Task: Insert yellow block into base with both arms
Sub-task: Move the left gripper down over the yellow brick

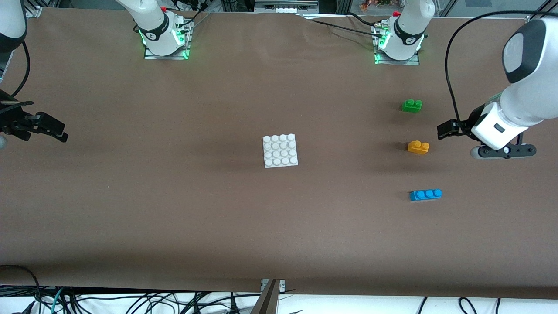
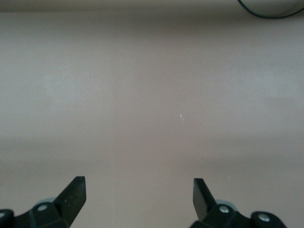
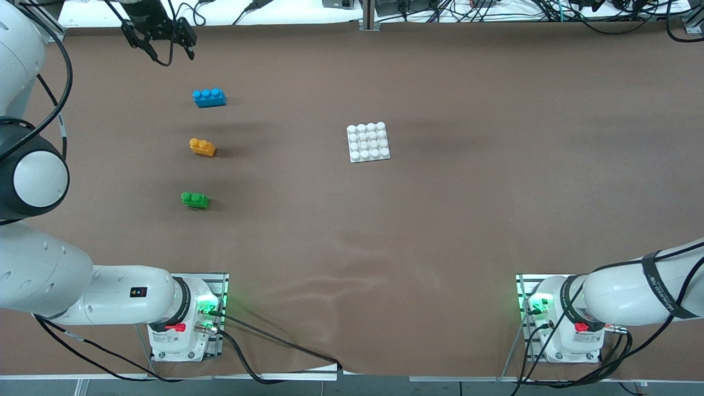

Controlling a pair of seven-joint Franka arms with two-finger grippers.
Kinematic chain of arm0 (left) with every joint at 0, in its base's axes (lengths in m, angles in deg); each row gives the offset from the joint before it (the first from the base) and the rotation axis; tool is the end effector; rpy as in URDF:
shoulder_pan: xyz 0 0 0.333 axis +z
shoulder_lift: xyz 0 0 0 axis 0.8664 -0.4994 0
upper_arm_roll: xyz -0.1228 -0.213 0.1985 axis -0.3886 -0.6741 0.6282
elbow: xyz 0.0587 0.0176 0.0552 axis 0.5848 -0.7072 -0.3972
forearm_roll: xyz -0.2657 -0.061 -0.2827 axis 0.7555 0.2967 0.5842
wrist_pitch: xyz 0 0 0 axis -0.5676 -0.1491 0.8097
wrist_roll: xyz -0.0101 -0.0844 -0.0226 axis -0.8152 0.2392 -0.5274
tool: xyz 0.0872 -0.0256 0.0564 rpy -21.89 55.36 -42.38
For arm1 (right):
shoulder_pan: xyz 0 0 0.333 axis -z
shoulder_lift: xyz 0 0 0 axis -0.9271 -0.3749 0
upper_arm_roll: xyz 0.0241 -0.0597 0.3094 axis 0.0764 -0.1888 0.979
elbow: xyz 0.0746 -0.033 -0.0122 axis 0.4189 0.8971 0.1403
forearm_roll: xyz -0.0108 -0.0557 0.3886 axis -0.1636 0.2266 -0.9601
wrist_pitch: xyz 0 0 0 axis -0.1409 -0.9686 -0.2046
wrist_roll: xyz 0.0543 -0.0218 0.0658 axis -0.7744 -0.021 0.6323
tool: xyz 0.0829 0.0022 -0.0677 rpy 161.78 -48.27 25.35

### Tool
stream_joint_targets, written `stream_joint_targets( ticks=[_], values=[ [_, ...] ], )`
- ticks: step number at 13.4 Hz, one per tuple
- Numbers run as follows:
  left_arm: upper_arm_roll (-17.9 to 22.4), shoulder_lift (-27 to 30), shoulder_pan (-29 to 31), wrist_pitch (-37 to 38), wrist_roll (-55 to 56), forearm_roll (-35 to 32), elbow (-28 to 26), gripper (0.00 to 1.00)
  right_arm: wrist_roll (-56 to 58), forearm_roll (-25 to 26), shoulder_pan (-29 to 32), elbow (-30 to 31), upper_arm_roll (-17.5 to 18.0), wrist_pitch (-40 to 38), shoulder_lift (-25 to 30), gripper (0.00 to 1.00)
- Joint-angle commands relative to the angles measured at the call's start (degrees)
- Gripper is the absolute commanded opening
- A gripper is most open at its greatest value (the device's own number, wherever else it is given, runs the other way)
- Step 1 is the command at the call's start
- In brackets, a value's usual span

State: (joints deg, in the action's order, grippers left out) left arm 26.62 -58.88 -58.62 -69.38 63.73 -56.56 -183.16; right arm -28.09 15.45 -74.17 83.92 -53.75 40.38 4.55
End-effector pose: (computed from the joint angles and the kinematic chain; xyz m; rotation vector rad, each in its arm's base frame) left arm 0.5879 -0.0258 0.4759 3.1302 0.0873 -0.2027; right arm 0.6075 -0.0342 0.5750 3.1368 -0.0355 0.1315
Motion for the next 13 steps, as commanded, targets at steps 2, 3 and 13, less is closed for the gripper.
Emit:
stream_joint_targets(
  ticks=[2, 3, 13],
  values=[
    [1.3, 0.9, 0.5, -9.8, -5.6, 1.6, -8.8, 1.00, 2.5, 0.7, 1.0, -2.6, 0.9, -2.0, -0.7, 1.00],
    [1.4, 0.9, 0.5, -10.8, -5.8, 1.6, -9.9, 1.00, 2.5, 0.7, 1.0, -2.6, 0.9, -2.0, -0.8, 1.00],
    [2.7, -3.5, 2.6, -30.3, -18.2, 2.7, -24.8, 1.00, 2.4, 0.6, 0.5, -2.6, 1.1, -1.8, -1.1, 1.00]
  ],
)
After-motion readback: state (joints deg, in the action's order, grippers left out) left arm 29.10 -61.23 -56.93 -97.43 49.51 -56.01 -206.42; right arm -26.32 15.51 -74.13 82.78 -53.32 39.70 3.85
